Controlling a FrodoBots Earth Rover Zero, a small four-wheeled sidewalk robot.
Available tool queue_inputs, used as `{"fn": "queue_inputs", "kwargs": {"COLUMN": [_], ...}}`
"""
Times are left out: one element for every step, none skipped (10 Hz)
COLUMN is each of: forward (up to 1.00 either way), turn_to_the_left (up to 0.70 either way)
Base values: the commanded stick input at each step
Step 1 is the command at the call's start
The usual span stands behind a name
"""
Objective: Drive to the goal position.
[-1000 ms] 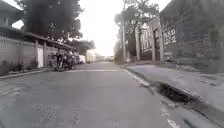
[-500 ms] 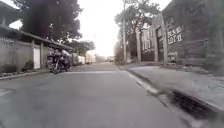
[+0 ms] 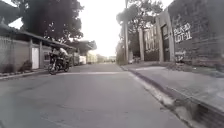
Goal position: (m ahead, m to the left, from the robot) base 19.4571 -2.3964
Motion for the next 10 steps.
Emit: {"fn": "queue_inputs", "kwargs": {"forward": [1.0, 1.0, 1.0, 1.0, 1.0, 1.0, 1.0, 1.0, 1.0, 1.0], "turn_to_the_left": [0.0, 0.0, 0.0, 0.0, 0.0, 0.0, 0.0, 0.0, 0.0, 0.0]}}
